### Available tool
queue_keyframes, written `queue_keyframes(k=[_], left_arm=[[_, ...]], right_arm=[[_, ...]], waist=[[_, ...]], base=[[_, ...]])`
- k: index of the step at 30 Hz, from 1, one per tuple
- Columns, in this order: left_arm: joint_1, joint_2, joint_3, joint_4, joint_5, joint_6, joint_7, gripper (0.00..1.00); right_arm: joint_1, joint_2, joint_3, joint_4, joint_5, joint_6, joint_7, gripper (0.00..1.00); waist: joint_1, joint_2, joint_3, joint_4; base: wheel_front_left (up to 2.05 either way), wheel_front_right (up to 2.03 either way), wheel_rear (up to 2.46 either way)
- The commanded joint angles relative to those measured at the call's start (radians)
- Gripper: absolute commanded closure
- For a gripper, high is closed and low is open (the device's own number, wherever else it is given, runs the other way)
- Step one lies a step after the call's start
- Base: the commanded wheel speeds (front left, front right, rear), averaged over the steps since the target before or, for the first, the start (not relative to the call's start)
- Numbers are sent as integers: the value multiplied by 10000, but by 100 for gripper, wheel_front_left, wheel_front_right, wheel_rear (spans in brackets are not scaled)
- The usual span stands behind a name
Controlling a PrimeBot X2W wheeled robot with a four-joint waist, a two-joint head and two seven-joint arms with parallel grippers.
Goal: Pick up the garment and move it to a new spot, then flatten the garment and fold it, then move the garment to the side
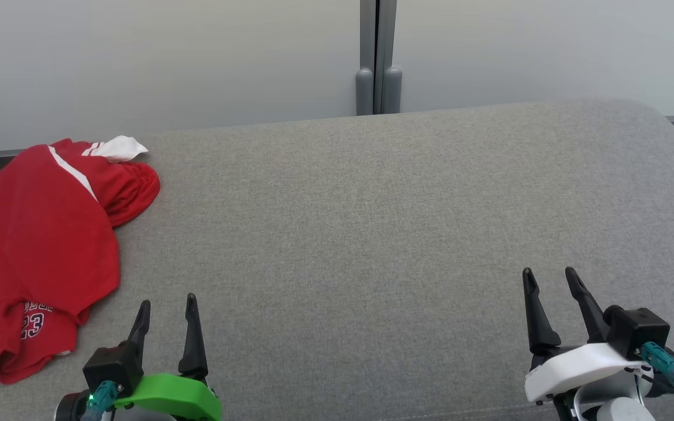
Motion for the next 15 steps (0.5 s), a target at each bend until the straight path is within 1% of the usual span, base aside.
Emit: queue_keyframes(k=[1, 15], left_arm=[[123, 106, -10, -80, 219, 62, -49, 0], [314, 173, -67, -74, 927, 211, 36, 0]], right_arm=[[-72, -61, 40, -76, -255, 3, -123, 0], [42, -70, 158, -108, -1253, 4, -452, 0]], waist=[[0, -1, -8, -8], [0, -1, -142, -43]], base=[[0, 0, 0], [0, 0, 0]])
